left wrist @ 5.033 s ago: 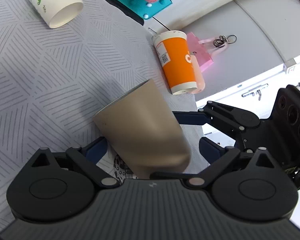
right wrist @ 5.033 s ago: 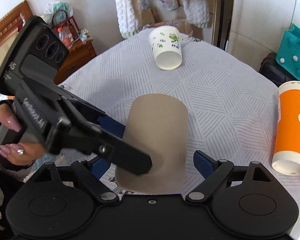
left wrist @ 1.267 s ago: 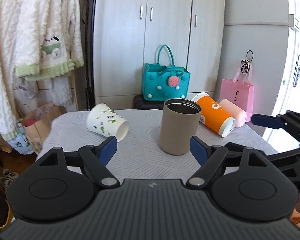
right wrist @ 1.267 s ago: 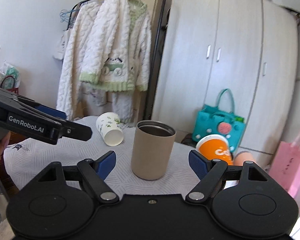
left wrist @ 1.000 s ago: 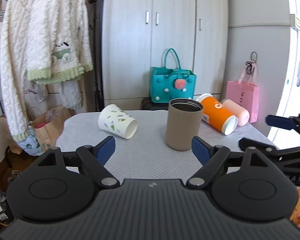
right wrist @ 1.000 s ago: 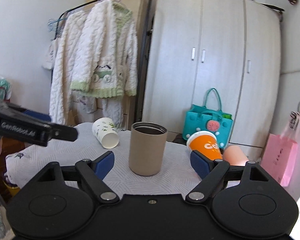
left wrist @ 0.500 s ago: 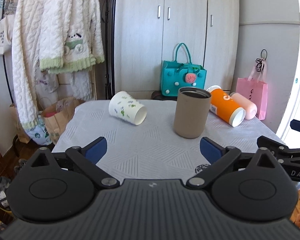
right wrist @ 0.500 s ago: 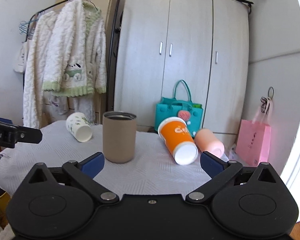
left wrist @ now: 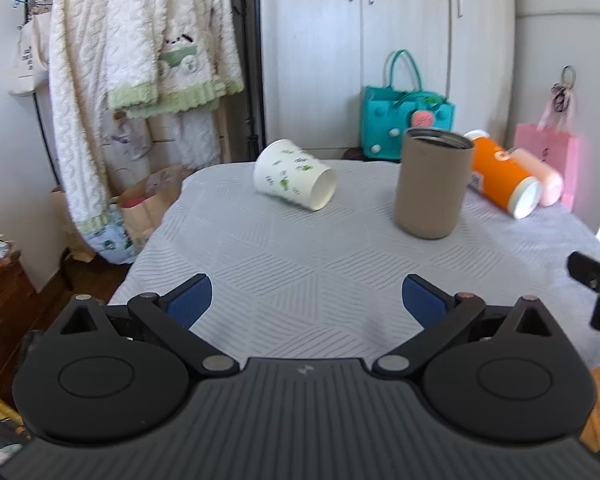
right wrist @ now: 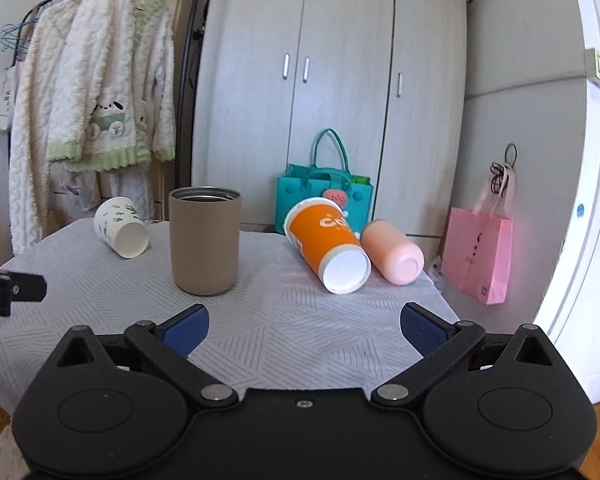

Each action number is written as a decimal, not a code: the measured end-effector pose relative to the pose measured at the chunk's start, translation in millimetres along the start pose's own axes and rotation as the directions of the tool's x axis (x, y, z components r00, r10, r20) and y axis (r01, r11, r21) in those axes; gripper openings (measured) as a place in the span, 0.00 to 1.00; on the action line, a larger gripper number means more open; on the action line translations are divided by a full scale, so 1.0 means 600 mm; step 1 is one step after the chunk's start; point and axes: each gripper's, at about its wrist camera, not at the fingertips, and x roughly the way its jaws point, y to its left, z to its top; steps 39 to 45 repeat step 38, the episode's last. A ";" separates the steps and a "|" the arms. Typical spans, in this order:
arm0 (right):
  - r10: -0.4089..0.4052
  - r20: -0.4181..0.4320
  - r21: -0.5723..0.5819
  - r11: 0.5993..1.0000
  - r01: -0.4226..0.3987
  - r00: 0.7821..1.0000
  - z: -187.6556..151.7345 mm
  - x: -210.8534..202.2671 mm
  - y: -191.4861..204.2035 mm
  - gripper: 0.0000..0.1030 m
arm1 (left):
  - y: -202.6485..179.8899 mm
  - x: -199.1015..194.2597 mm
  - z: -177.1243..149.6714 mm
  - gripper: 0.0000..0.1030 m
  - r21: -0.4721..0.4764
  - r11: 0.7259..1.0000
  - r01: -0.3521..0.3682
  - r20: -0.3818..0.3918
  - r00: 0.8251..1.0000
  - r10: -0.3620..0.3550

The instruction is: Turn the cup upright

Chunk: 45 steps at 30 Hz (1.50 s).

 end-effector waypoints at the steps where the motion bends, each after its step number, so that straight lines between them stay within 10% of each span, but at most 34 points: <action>1: -0.003 -0.005 0.008 1.000 0.003 1.000 0.000 0.002 -0.001 1.00 | 0.000 0.001 0.001 1.00 0.000 1.000 -0.009 0.001 1.000 0.009; 45: -0.024 -0.039 0.033 0.999 0.025 0.999 0.002 -0.013 0.010 1.00 | 0.001 0.000 -0.012 1.00 -0.016 0.999 -0.039 0.015 0.999 0.040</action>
